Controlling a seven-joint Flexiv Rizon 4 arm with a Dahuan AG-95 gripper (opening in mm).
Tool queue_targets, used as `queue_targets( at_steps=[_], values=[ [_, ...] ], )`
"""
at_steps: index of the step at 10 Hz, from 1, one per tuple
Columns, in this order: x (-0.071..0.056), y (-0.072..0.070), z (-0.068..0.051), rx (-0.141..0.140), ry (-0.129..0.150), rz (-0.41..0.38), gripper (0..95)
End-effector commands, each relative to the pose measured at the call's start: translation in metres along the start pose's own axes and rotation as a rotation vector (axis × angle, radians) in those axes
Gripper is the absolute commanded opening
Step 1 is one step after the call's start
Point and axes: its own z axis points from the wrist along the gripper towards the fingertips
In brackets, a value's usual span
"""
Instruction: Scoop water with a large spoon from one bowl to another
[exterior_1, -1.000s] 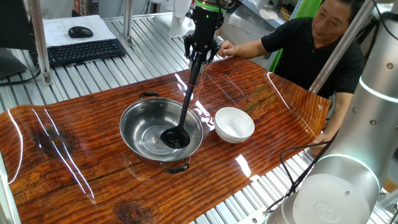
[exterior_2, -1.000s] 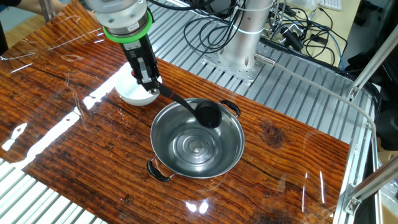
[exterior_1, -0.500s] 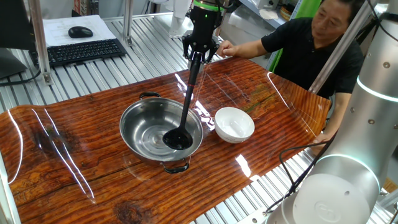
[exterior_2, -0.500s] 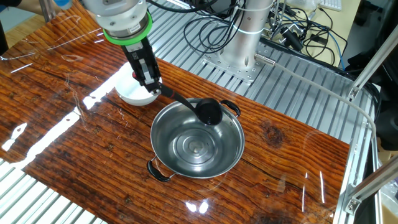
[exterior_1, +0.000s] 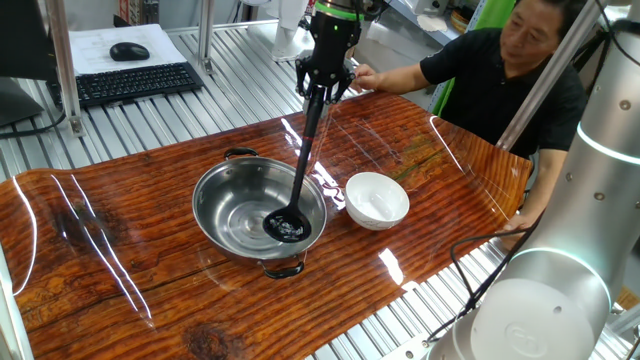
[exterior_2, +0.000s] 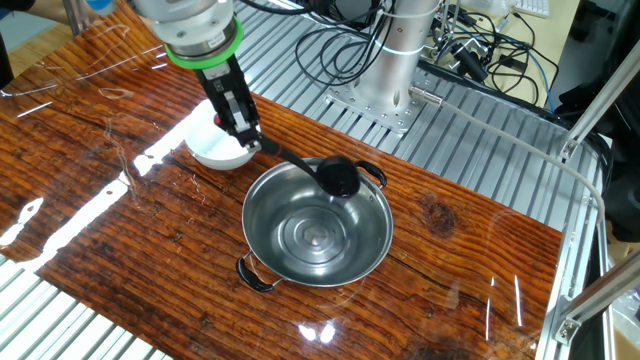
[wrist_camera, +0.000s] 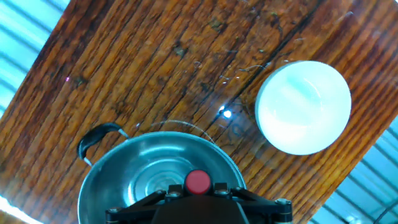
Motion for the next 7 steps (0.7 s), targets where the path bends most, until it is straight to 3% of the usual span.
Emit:
queue_targets(
  at_steps=[1, 7],
  values=[
    [0.0005, -0.0005, 0.0003, 0.012, -0.003, -0.088, 0.0],
    [0.0005, -0.0005, 0.0003, 0.039, 0.016, -0.217, 0.0]
  ],
)
